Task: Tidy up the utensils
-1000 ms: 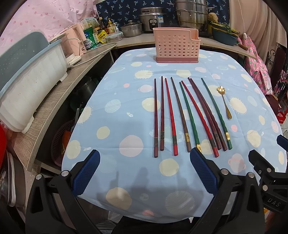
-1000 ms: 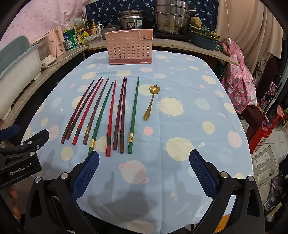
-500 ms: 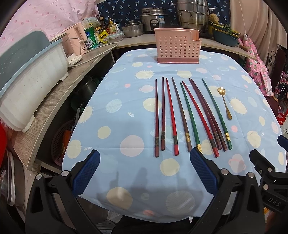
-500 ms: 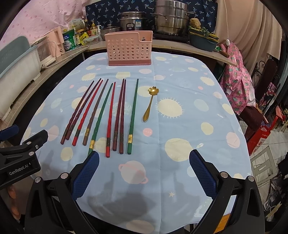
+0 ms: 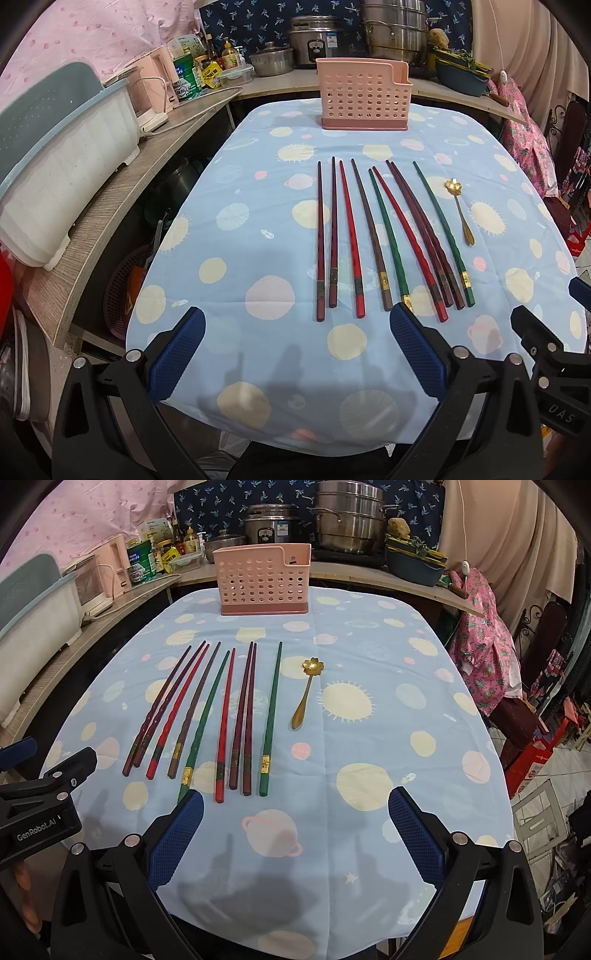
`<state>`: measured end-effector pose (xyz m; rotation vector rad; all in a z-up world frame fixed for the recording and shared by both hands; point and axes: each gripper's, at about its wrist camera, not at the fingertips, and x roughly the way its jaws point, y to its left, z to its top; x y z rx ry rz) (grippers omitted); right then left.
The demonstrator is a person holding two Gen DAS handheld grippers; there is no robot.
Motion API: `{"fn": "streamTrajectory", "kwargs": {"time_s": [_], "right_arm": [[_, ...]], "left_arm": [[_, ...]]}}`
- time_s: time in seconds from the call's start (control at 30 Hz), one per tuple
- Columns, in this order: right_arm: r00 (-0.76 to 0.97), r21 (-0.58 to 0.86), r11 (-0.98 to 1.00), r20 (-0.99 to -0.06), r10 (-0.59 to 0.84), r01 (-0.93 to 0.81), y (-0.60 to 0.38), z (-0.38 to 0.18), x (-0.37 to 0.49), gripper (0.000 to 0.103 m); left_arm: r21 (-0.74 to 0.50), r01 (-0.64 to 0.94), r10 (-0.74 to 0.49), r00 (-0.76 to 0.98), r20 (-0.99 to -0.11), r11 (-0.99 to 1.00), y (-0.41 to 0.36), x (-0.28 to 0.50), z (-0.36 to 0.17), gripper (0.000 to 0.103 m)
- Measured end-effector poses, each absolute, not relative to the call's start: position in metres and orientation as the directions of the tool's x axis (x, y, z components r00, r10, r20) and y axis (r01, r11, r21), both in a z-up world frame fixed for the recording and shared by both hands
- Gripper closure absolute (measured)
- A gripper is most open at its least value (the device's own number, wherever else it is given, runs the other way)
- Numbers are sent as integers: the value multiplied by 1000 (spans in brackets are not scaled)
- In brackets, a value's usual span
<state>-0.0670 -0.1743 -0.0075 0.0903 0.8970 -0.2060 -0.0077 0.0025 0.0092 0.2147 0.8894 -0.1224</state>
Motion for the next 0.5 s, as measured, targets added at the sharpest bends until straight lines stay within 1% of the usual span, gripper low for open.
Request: {"fn": "streamTrajectory", "kwargs": {"time_s": [0.5], "right_arm": [[608, -11, 976, -781, -143, 216, -174, -7, -67, 7]], "left_arm": [[131, 195, -19, 624, -781, 972, 3, -9, 9, 8]]}}
